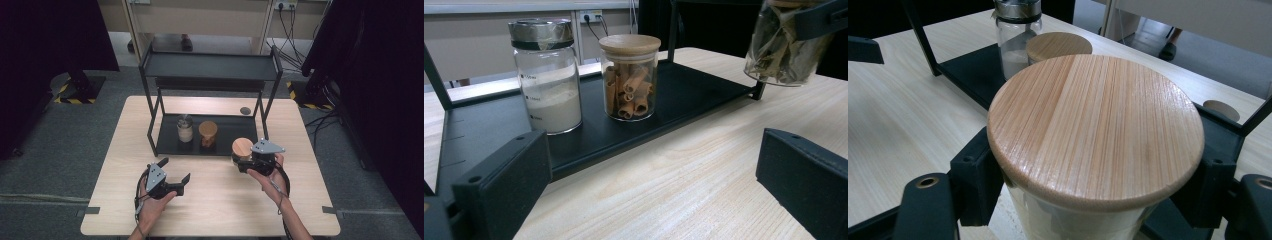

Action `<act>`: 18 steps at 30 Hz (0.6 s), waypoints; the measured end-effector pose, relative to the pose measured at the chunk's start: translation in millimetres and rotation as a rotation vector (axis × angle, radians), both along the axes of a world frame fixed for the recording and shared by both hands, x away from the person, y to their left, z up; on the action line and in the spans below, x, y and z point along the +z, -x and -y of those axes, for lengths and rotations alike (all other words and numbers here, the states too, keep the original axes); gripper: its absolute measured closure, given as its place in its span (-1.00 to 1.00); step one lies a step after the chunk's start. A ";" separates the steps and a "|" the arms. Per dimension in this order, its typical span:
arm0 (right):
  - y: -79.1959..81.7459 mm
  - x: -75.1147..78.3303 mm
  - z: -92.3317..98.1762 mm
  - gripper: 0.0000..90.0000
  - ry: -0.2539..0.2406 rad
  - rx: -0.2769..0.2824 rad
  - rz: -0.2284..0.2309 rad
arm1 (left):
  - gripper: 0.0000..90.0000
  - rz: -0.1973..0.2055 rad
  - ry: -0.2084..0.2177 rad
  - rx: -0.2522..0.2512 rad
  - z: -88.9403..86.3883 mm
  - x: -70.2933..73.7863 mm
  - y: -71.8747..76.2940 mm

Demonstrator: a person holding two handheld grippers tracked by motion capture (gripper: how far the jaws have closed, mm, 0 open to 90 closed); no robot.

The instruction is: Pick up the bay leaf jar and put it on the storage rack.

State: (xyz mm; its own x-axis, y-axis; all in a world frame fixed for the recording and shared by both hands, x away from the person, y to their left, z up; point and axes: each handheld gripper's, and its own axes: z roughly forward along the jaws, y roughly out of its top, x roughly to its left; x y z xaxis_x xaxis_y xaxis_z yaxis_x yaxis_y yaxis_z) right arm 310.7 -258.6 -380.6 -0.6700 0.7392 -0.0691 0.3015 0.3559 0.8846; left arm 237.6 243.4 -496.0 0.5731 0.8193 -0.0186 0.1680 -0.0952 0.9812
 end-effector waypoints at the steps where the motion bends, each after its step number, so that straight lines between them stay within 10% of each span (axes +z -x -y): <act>1: -1.1 0.1 -0.8 -0.42 0.000 -0.001 -0.001 | -0.98 0.000 0.000 0.000 0.0 0.1 0.0; 18: -24.6 -4.4 -13.3 -0.42 0.007 -0.034 -0.016 | -0.98 0.000 0.000 -0.002 -0.2 0.2 -0.2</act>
